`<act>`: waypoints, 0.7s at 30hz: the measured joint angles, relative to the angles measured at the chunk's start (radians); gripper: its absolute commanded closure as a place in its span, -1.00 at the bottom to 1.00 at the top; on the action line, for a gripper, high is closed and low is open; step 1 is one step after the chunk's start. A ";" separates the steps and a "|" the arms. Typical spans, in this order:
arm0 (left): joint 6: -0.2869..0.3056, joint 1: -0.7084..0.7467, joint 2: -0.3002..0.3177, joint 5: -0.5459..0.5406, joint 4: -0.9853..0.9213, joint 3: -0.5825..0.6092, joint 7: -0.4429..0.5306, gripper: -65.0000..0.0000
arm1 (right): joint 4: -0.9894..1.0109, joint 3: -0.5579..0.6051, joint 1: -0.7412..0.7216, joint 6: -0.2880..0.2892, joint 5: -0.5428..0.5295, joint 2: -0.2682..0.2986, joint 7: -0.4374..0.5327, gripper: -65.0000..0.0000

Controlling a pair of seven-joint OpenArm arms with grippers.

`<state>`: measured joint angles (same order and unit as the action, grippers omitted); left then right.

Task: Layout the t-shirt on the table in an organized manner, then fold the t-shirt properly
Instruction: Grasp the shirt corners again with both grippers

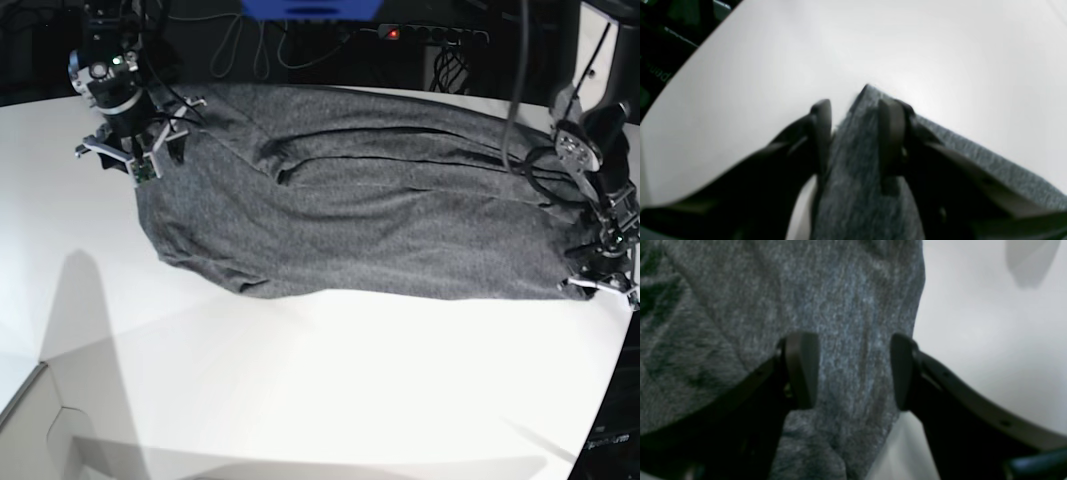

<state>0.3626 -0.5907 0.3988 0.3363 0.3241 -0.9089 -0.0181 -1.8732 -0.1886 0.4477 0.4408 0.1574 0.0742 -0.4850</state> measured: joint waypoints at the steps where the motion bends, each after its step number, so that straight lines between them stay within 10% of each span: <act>1: 0.000 0.000 -0.001 0.000 0.000 0.000 0.000 0.33 | 0.000 0.000 0.000 0.000 0.000 0.000 0.000 -0.06; 6: 0.000 0.000 -0.018 0.000 0.000 0.000 -0.001 0.99 | 0.000 0.000 0.000 0.000 0.000 0.000 0.000 -0.06; 21: 0.013 0.019 -0.055 -0.098 0.169 -0.005 -0.054 1.00 | 0.000 0.000 0.000 0.000 0.000 0.000 0.000 -0.06</act>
<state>0.3752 -0.5720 0.3439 0.2382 0.4934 -0.9134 -0.0723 -1.8736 -0.1886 0.4473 0.4408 0.1574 0.0742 -0.4850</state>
